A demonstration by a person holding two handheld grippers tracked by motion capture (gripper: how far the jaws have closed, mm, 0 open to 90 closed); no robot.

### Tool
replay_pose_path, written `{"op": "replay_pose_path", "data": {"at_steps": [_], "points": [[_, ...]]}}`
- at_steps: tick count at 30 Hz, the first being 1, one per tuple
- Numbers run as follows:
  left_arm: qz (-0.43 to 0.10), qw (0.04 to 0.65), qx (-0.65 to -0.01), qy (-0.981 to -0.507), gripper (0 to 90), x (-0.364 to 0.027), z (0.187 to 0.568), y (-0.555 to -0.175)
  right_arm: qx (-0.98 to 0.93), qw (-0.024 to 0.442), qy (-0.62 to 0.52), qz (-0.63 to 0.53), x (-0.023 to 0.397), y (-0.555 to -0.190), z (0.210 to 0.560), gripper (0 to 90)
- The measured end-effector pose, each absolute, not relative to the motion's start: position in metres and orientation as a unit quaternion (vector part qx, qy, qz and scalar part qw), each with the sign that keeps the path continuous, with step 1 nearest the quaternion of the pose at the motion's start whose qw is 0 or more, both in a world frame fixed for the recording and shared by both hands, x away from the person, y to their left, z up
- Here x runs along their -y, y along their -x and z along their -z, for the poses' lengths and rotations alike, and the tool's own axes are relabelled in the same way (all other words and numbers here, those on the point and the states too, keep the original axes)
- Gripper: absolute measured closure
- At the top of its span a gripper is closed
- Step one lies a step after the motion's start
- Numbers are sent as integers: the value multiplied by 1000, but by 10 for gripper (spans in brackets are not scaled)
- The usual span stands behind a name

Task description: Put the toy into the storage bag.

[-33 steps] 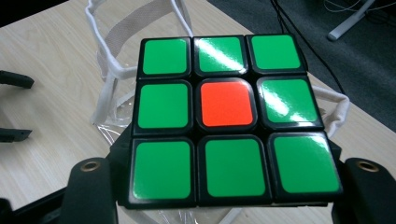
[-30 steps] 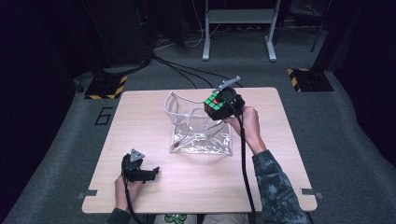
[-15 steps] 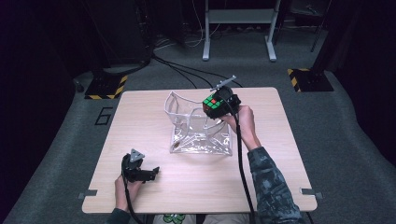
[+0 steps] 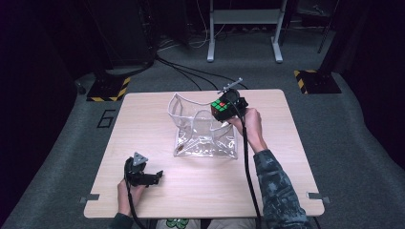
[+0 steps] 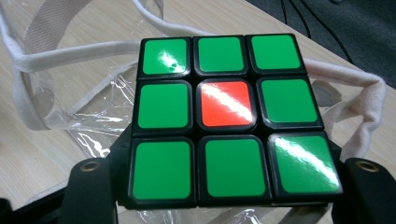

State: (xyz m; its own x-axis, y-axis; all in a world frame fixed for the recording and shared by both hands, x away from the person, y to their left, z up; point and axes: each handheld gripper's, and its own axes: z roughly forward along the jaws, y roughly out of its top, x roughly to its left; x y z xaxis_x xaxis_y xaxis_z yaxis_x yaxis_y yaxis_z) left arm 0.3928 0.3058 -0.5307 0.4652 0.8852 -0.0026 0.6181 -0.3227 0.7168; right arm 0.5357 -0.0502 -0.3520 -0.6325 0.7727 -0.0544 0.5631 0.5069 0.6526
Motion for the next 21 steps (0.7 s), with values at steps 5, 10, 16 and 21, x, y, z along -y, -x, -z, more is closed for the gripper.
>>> {"op": "replay_pose_path", "data": {"at_steps": [5,10,16,21], "points": [[-200,333,-477,-788,28,-306,531,-393,-849,182,-398,-295,53,-537,353,329],[-200,333,-477,-788,29,-306,531,-393,-847,175,-408,-293,54,-539,357,329],[-200,332,-476,-789,29,-306,530,-393,-850,184,-404,-285,50,-540,358,328],[-201,332,-476,-789,29,-306,530,-393,-854,193,-396,-277,47,-540,359,328]]}}
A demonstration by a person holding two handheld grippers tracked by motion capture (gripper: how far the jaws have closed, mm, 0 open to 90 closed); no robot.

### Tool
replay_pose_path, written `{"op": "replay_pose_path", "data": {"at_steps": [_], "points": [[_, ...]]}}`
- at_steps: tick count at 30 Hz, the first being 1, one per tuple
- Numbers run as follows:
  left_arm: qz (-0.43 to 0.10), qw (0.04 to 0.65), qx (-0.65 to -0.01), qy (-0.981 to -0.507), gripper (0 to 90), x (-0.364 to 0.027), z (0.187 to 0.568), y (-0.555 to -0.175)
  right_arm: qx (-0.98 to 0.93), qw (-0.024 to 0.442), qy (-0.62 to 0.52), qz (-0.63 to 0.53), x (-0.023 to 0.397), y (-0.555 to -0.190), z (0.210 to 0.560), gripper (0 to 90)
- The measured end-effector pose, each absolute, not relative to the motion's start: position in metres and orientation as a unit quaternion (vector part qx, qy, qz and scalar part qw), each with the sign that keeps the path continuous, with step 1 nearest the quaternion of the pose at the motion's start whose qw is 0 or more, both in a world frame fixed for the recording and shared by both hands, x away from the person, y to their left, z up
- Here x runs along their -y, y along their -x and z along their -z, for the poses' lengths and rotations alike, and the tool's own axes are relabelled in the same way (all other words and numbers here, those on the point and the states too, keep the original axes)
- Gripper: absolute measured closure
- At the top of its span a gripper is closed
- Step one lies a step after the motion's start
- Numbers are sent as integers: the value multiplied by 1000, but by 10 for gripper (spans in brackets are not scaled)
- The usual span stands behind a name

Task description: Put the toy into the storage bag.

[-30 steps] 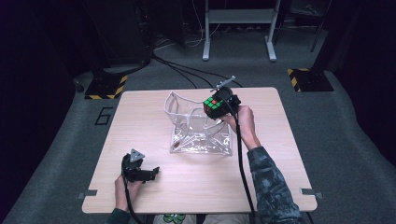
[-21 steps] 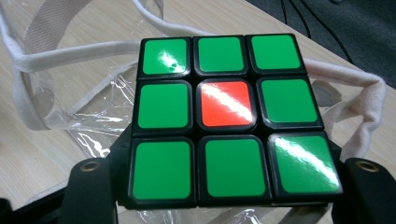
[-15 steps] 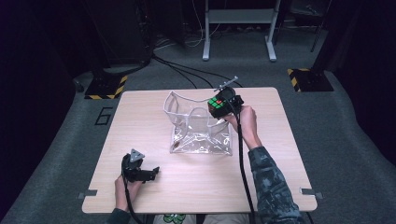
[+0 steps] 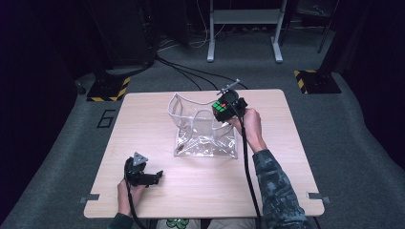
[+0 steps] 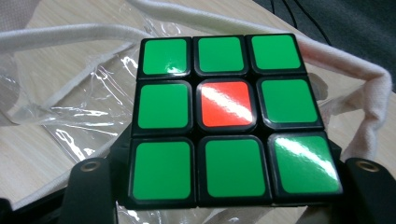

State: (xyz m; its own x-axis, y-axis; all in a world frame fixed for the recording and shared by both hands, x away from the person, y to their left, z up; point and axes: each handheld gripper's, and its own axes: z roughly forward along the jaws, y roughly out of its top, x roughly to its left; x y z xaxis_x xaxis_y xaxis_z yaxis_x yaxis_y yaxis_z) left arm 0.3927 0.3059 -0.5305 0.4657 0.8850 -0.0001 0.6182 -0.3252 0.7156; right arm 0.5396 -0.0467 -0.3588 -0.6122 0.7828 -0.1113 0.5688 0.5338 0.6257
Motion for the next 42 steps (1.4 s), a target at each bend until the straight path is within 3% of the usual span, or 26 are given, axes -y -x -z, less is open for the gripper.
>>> {"op": "replay_pose_path", "data": {"at_steps": [8,33,37,42], "points": [[-201,332,-477,-789,29,-306,530,-393,-870,203,-389,-225,40,-540,360,328],[-200,332,-475,-790,29,-306,530,-393,-888,169,-379,-199,28,-548,370,324],[-200,332,-476,-790,29,-306,530,-393,-882,171,-379,-222,29,-548,368,149],[-200,333,-478,-788,30,-306,530,-393,-878,171,-370,-253,30,-542,362,55]]}}
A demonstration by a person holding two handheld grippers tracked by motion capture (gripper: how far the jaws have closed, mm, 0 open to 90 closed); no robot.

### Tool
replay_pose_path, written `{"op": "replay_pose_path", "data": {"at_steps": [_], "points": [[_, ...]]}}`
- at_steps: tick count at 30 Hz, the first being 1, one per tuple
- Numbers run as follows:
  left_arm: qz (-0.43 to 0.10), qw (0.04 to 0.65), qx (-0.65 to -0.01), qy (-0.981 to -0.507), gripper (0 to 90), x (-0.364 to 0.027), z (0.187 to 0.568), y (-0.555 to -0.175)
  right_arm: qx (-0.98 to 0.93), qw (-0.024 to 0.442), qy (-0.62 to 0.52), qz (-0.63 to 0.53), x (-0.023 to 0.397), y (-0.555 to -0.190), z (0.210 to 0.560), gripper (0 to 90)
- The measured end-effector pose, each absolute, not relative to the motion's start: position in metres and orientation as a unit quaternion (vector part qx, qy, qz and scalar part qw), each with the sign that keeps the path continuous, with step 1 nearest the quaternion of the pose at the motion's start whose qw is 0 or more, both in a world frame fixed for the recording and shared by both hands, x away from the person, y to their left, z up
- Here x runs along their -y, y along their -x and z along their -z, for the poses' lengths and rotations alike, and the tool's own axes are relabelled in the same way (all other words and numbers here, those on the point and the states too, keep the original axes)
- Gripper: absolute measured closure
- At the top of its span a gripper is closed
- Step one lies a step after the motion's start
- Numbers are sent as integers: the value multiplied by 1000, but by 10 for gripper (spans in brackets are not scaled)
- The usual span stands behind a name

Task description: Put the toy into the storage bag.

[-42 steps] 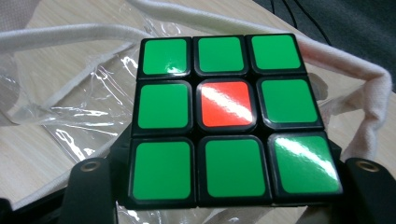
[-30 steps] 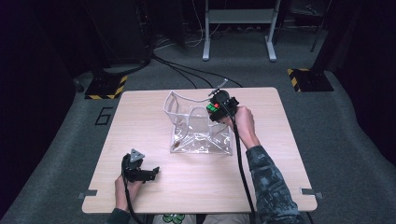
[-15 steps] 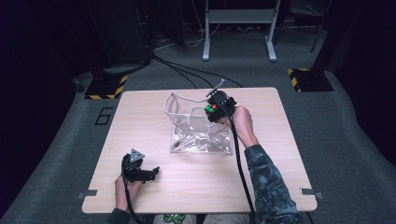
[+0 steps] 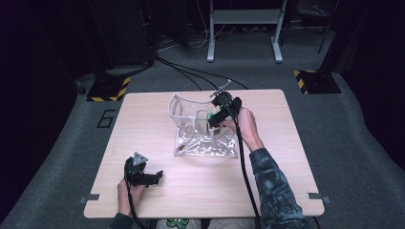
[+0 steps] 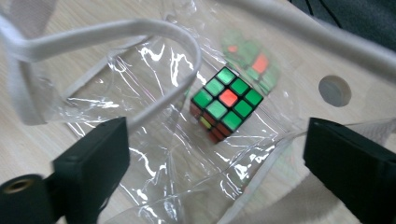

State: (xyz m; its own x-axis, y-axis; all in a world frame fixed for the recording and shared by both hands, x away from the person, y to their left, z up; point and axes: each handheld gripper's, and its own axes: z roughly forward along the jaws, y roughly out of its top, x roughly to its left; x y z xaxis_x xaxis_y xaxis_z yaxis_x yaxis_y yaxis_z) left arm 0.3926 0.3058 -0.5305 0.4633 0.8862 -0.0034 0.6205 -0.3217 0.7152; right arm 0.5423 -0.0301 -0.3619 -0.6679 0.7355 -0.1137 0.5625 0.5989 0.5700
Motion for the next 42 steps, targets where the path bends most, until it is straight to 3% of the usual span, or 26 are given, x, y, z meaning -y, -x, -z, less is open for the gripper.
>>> {"op": "replay_pose_path", "data": {"at_steps": [7,17,42], "points": [[-199,334,-479,-787,30,-306,531,-393,-876,173,-349,-284,36,-528,349,5],[-201,332,-478,-788,31,-306,530,-393,-867,187,-338,-314,49,-502,335,0],[-201,333,-478,-788,31,-306,530,-393,-844,231,-356,-328,101,-434,377,5]]}}
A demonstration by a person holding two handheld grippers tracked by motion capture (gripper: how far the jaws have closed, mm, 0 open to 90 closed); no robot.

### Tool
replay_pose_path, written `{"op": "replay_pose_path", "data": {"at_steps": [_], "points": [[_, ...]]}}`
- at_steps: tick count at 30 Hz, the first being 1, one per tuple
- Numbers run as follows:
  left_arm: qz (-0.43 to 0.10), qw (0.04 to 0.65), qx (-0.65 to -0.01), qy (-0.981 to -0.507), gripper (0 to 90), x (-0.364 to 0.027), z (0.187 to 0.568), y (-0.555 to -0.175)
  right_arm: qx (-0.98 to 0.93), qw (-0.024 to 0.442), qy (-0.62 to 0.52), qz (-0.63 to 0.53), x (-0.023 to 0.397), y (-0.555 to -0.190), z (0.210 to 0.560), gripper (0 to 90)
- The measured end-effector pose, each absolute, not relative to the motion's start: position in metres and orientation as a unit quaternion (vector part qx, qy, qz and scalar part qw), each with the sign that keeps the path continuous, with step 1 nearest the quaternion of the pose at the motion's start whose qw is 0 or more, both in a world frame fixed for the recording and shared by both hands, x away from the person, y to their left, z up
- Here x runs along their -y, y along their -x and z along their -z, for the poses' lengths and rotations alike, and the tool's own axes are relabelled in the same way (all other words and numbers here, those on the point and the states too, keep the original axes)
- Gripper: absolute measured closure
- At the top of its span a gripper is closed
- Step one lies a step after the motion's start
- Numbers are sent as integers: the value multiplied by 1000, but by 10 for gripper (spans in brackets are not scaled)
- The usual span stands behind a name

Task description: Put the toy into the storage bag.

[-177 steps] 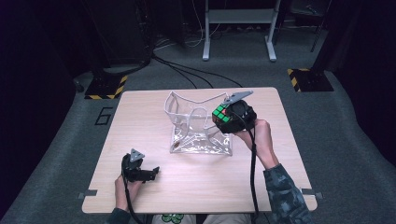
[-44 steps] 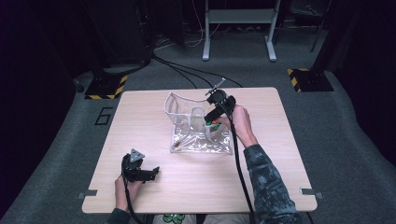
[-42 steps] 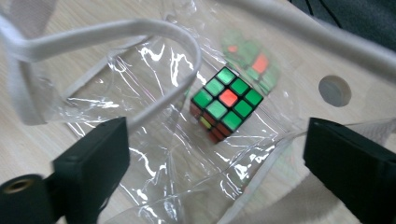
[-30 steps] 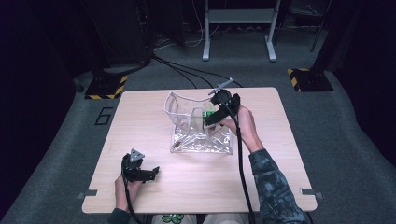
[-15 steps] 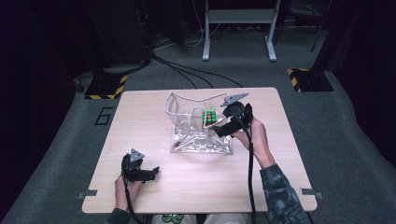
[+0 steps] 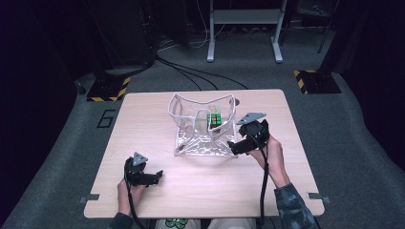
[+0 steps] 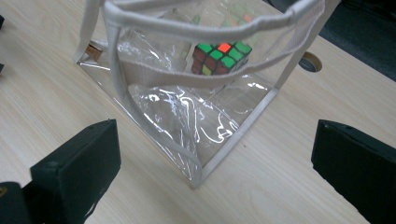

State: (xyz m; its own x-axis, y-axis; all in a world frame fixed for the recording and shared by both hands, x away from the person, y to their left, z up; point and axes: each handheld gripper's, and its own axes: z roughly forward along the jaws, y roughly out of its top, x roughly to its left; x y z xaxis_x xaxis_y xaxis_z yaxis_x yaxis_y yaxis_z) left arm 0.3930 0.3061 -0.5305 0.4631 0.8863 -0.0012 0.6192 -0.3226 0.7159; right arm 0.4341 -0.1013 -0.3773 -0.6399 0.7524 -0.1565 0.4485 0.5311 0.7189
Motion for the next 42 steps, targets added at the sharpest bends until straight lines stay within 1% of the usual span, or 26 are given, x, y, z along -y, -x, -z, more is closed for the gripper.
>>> {"op": "replay_pose_path", "data": {"at_steps": [24,42], "points": [[-201,332,-478,-788,30,-306,530,-393,-818,228,-416,-324,143,-402,441,0],[-200,332,-477,-789,30,-306,530,-393,-803,219,-463,-306,175,-385,499,0]]}}
